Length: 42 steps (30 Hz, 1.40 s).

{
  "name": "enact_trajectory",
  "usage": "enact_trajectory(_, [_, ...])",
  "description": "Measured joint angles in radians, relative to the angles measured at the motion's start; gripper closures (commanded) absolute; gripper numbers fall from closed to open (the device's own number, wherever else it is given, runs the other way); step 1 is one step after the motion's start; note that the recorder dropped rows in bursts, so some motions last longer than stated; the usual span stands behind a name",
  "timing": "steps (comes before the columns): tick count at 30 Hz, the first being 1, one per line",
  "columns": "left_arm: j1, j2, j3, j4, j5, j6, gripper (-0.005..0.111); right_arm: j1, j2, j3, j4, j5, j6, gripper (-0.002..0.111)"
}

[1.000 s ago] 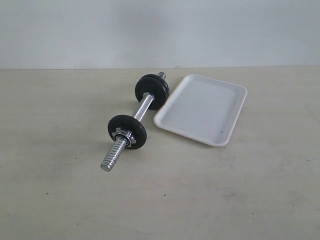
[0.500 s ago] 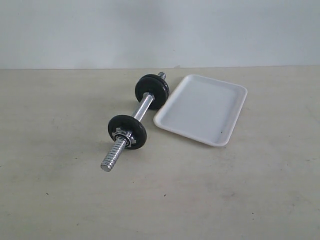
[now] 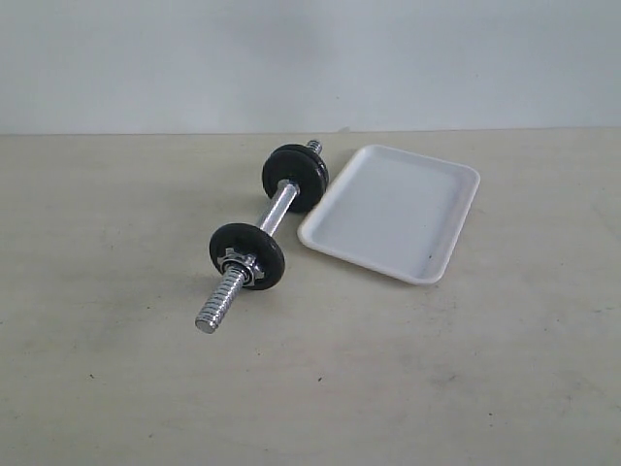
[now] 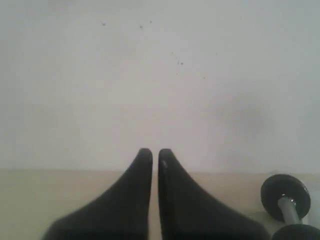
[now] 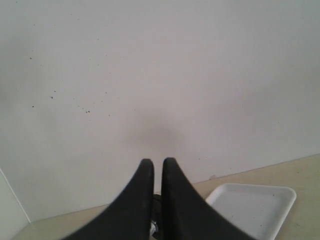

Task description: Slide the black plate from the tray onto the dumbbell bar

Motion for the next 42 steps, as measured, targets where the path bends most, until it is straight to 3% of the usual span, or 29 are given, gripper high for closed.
enact_trajectory(2, [0.000, 0.000, 0.033, 0.192, 0.000, -0.201, 0.102, 0.000, 0.000, 0.000, 0.000, 0.000, 0.000, 0.105])
enact_trajectory(5, [0.000, 0.000, 0.082, 0.249, 0.007, -0.262, 0.102, 0.000, 0.000, 0.000, 0.000, 0.000, 0.000, 0.105])
enact_trajectory(12, [0.000, 0.000, 0.091, 0.267, 0.225, -0.233, 0.102, 0.000, 0.000, 0.000, 0.000, 0.000, 0.000, 0.105])
enact_trajectory(17, [0.000, 0.000, 0.092, 0.257, 0.286, -0.222, 0.102, 0.000, 0.000, 0.000, 0.000, 0.000, 0.000, 0.105])
enact_trajectory(42, [0.000, 0.000, 0.092, 0.249, 0.285, -0.215, 0.102, 0.000, -0.014, 0.000, -0.004, 0.004, -0.015, 0.106])
